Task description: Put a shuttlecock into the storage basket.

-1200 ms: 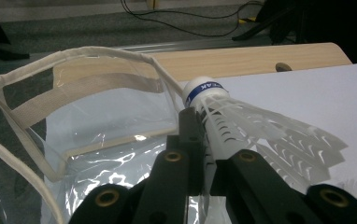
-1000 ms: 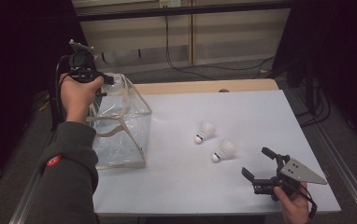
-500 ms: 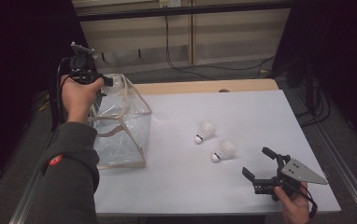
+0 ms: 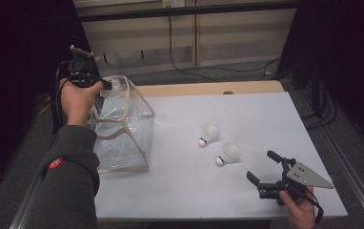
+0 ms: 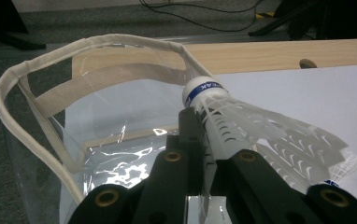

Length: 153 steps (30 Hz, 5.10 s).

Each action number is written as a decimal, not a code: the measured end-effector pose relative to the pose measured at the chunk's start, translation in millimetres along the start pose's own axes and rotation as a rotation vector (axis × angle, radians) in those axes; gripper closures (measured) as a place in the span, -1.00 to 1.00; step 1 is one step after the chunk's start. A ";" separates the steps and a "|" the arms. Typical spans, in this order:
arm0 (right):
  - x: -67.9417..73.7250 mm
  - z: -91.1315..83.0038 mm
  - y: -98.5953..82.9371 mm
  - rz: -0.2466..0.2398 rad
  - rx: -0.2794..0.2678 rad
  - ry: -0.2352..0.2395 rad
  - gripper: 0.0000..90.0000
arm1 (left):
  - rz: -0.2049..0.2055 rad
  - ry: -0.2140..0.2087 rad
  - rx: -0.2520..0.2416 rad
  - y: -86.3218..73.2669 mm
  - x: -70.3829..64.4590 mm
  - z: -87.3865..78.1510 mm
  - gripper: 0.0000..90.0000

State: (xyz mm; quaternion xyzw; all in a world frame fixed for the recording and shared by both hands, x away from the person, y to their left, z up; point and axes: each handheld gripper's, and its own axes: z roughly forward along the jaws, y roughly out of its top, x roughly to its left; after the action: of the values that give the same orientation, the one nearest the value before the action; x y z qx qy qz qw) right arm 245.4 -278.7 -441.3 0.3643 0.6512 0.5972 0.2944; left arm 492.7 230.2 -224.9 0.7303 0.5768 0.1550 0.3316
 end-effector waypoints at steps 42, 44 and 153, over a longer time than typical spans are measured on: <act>0.3 -0.7 -0.1 -0.001 0.002 0.007 -0.99 | -0.005 0.026 0.019 -6.0 9.6 13.9 0.92; 0.2 -0.7 -0.1 -0.003 -0.001 0.004 -0.99 | -0.005 0.026 0.016 -6.0 9.5 14.1 0.91; 2.7 -1.2 1.1 -0.017 0.003 0.008 -0.99 | 0.247 -0.402 -0.012 -50.0 -90.1 -7.2 -0.67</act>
State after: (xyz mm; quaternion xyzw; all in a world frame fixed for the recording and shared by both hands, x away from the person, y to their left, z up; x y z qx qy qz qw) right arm 243.1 -277.2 -439.9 0.3567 0.6563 0.5953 0.2961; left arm 425.5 153.0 -238.7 0.8095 0.4047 0.0494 0.4226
